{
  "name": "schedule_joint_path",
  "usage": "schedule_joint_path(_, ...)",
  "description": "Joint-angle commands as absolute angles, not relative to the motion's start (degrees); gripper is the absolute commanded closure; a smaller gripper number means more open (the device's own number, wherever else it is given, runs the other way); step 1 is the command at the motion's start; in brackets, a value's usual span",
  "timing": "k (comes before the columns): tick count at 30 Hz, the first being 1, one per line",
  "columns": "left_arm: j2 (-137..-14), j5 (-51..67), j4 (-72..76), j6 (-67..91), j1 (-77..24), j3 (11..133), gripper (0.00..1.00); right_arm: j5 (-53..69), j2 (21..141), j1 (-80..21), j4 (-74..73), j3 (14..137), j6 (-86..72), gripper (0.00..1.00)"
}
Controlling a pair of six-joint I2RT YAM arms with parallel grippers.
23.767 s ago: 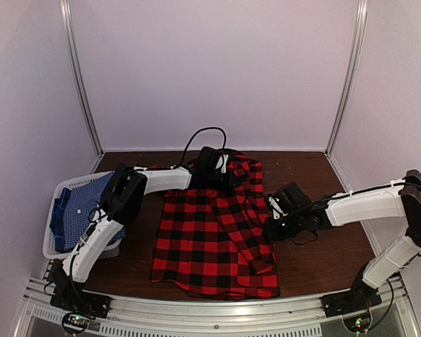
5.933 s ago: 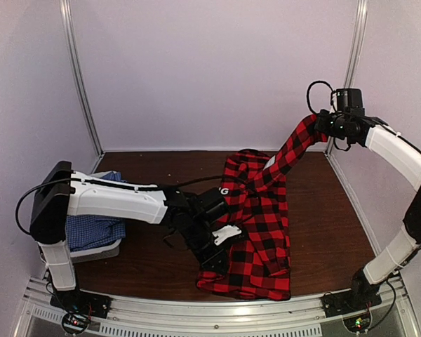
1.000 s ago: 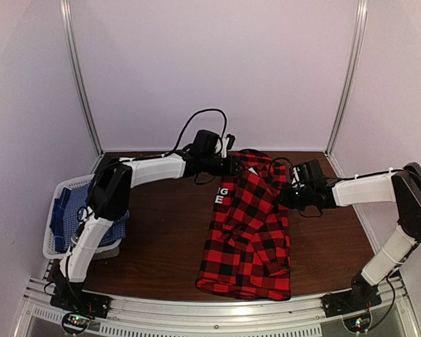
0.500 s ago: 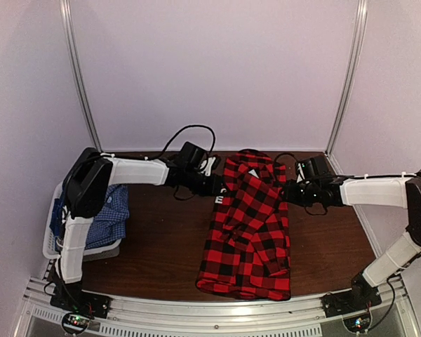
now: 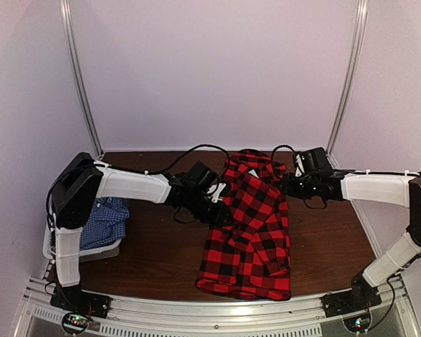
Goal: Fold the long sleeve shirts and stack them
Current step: Smooth out the rectangle-folded shirt at the center of the board.
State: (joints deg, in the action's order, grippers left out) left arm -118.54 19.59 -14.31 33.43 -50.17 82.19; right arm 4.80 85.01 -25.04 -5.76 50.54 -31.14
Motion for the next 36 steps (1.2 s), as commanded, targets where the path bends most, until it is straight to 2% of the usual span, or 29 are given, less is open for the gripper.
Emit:
schedule_joint_path(1, -119.38, 13.05, -17.81, 36.39, -51.84, 82.1, 0.5, 5.69, 83.76, -25.66, -6.86, 51.98, -29.75, 0.51)
schedule_joint_path(10, -119.53, 9.59, -20.36, 38.35, -53.41, 81.88, 0.51, 6.04, 83.64, -25.77, -6.73, 51.77, -29.61, 0.51)
schedule_joint_path(23, -120.79, 11.85, -20.47, 38.2, -54.14, 80.04, 0.57, 6.55, 84.46, -25.75, -5.84, 51.68, -30.48, 0.51)
schedule_joint_path(36, -118.09, 15.77, -20.48, 37.89, -55.01, 80.29, 0.78, 6.08, 84.75, -25.84, -6.04, 51.84, -30.64, 0.51)
